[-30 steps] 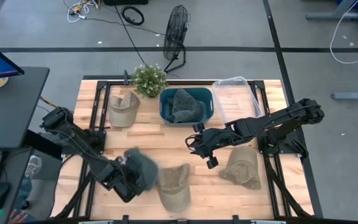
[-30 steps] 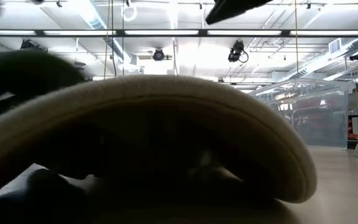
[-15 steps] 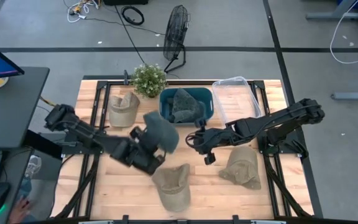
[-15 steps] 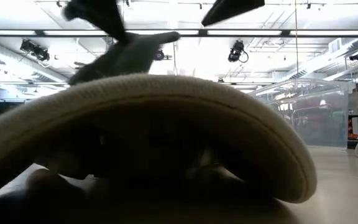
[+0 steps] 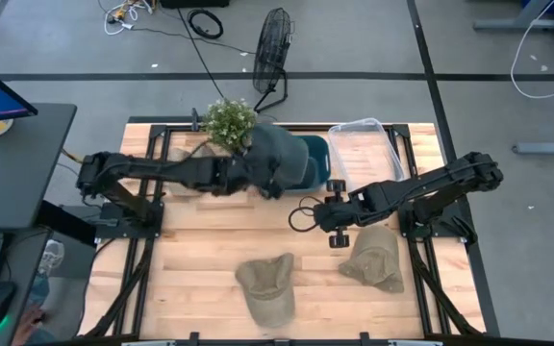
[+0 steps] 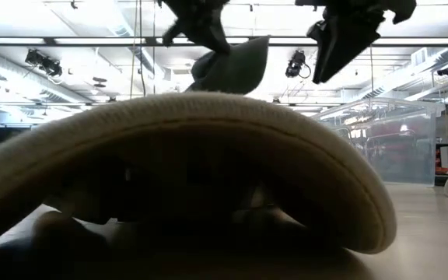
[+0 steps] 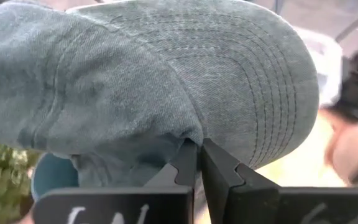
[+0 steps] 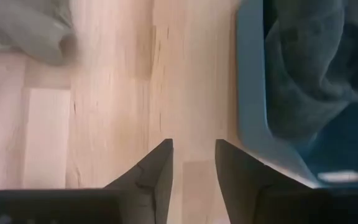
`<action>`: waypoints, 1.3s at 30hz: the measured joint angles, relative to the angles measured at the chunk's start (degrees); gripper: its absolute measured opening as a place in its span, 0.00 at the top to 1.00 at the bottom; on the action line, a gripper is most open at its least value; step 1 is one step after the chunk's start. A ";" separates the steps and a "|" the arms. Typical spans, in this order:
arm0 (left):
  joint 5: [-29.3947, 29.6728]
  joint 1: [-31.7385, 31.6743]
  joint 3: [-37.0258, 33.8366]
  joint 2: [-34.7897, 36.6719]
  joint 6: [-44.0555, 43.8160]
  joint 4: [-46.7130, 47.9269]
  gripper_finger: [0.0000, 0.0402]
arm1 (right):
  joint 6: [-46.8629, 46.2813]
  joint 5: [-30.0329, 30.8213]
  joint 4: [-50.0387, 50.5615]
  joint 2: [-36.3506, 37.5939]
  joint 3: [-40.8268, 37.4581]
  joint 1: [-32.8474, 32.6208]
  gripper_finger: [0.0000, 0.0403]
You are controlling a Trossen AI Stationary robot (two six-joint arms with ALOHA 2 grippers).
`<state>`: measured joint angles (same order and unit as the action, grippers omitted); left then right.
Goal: Pick & Place hat
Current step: Put the dark blue cap into the blue bin
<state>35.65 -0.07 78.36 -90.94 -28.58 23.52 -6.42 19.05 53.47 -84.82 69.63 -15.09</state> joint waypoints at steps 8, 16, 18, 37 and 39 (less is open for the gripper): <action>-6.45 -6.39 -0.10 -4.91 -0.88 -8.66 0.96 | -0.28 -0.01 1.63 -0.04 0.00 0.00 0.69; -6.74 -7.54 -0.13 -13.05 -11.36 -10.25 0.96 | -0.66 0.00 1.94 -0.04 0.00 0.00 0.69; -6.27 -8.00 0.09 -14.83 -13.45 -10.69 0.96 | -0.86 -0.02 1.99 -0.04 0.00 0.00 0.69; -5.47 -9.07 0.97 -19.94 -13.12 -11.60 0.96 | -0.17 -0.02 2.93 -0.04 0.00 0.00 0.69; -6.08 -8.56 2.87 -19.52 -11.48 -11.11 0.96 | 0.02 -0.02 3.04 -0.04 0.00 0.00 0.69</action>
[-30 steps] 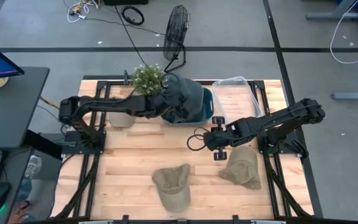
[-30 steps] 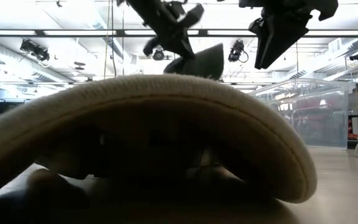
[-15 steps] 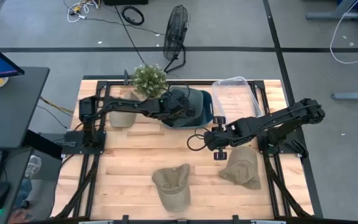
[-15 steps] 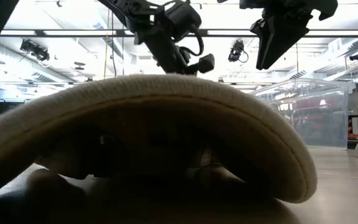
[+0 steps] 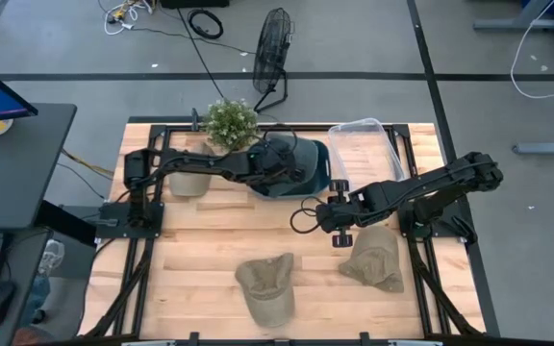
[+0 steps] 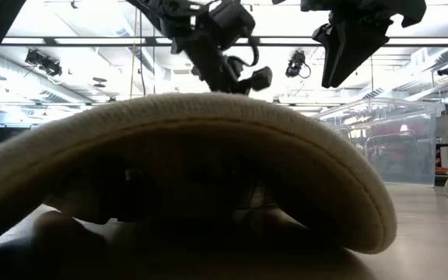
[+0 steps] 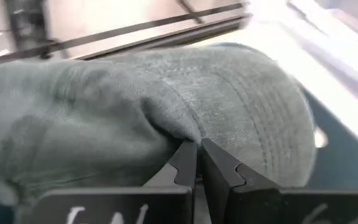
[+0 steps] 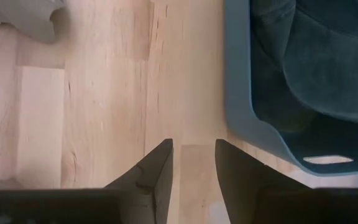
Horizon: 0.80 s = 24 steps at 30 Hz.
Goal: Pick & Place hat
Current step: Put the dark blue cap into the blue bin
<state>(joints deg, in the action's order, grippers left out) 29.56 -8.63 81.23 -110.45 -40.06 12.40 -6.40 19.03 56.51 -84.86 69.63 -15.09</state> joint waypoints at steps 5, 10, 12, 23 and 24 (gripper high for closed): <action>-0.97 2.53 5.33 0.42 2.01 4.78 0.96 | 1.50 -0.01 0.18 0.00 0.00 0.00 0.69; -0.22 4.95 6.89 0.47 -1.95 9.54 0.96 | 1.88 0.00 0.00 0.00 0.00 0.00 0.69; -0.12 5.40 6.89 0.51 -4.77 11.25 0.96 | 1.73 0.00 0.08 0.00 0.00 0.00 0.69; 2.21 5.37 -0.46 0.85 -10.62 8.13 0.96 | 1.05 -0.02 0.33 0.00 0.00 0.00 0.69; 2.25 5.32 -0.91 0.85 -10.65 7.48 0.96 | 1.05 -0.02 0.50 0.00 0.00 -0.01 0.69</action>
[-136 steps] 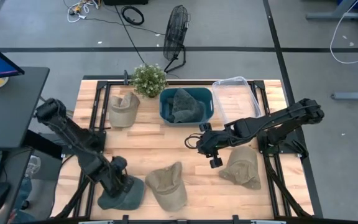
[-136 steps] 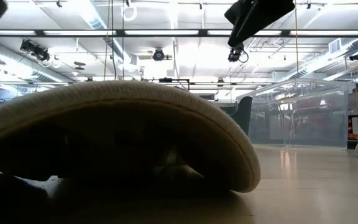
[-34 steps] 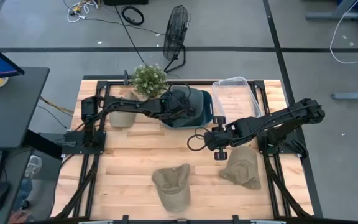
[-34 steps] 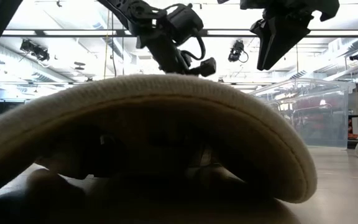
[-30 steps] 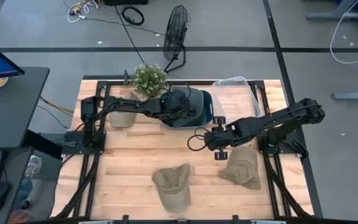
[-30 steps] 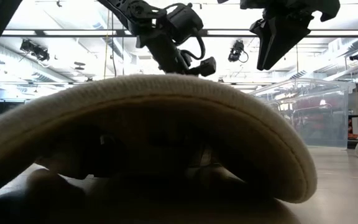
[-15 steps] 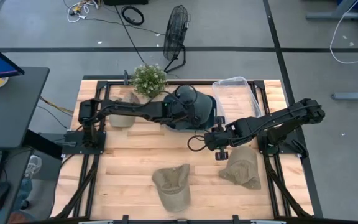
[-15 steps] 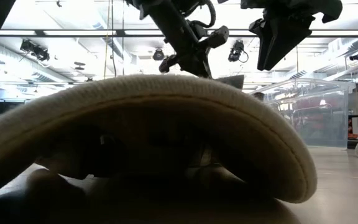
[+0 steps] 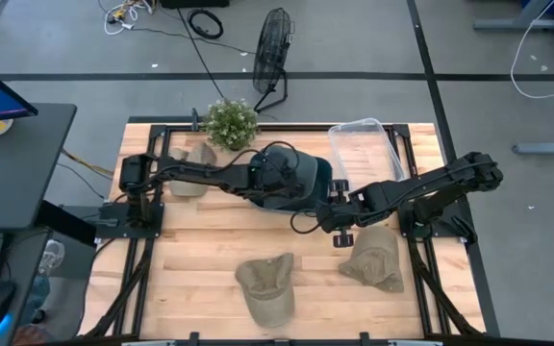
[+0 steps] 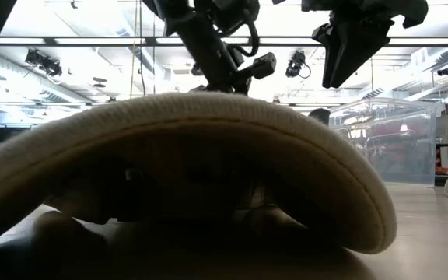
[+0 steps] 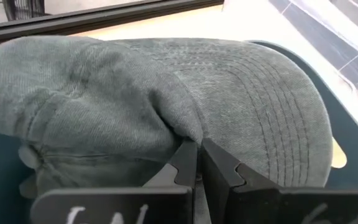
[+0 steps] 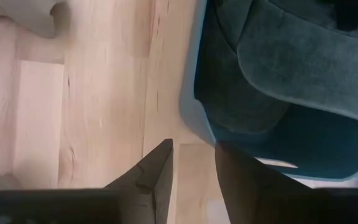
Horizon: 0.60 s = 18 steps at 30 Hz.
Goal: Pick & Place hat
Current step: Put the dark blue cap into the blue bin
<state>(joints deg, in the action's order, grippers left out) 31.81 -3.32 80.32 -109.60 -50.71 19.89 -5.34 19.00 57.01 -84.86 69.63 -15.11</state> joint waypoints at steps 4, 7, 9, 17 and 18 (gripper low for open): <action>-0.21 -0.06 -0.16 0.00 -0.10 -0.03 0.96 | -0.11 0.00 0.33 0.00 0.00 0.01 0.69; -0.23 -0.04 -0.18 0.00 0.12 0.01 0.96 | -0.11 0.02 0.59 0.00 0.00 0.00 0.69; -0.29 0.22 -0.20 0.00 0.12 0.05 0.96 | -0.11 0.02 0.59 0.00 0.00 0.01 0.69; 0.08 1.53 -0.29 0.00 3.96 0.54 0.94 | 0.13 2.64 0.49 0.00 0.00 0.01 0.69; 0.04 1.58 -0.29 -0.02 5.32 0.46 0.93 | 0.42 4.08 0.38 0.00 0.00 -0.01 0.69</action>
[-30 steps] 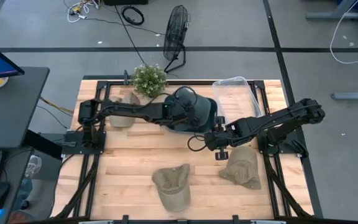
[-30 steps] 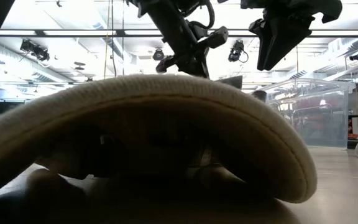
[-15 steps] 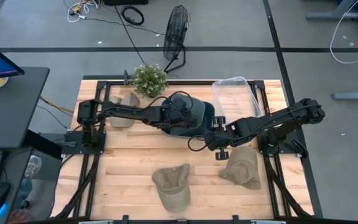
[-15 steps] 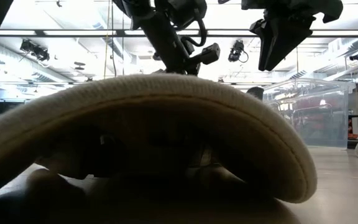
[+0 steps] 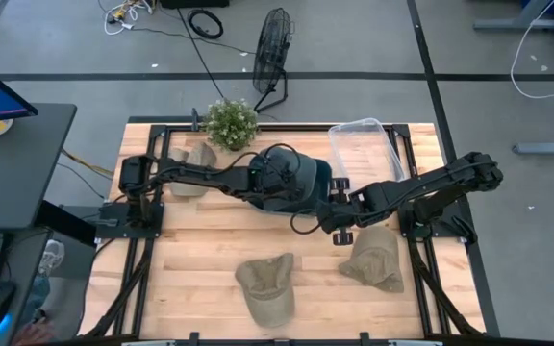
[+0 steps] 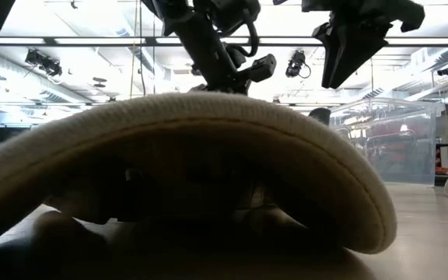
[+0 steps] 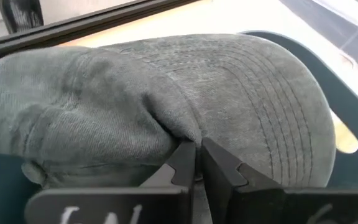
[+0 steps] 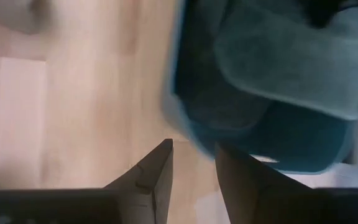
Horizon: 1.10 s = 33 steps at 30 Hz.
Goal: Pick & Place hat
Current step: Put the dark blue cap into the blue bin
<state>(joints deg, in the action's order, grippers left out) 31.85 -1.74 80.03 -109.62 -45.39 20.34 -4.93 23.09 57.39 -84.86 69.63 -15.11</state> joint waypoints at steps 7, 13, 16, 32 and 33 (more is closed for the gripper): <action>-2.09 0.59 2.38 1.11 8.11 1.34 0.77 | 5.20 7.13 -1.03 0.00 0.00 0.02 0.69; -1.89 2.96 3.98 6.72 16.20 4.46 0.69 | 4.85 7.52 -1.95 -0.02 0.00 0.31 0.68; -1.60 4.31 4.02 9.75 18.27 8.32 0.68 | 8.32 7.55 -2.02 -0.01 0.00 0.33 0.65; 1.56 10.43 3.72 14.75 14.21 21.76 0.71 | 30.86 10.76 -6.00 -0.17 -0.42 4.71 0.44; 2.22 10.43 3.72 14.75 13.62 21.64 0.71 | 31.01 10.72 -6.80 -0.23 -1.12 5.35 0.44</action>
<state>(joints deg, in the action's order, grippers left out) 34.06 8.69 83.74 -94.87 -31.76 41.98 26.08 33.81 50.59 -85.09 68.51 -9.77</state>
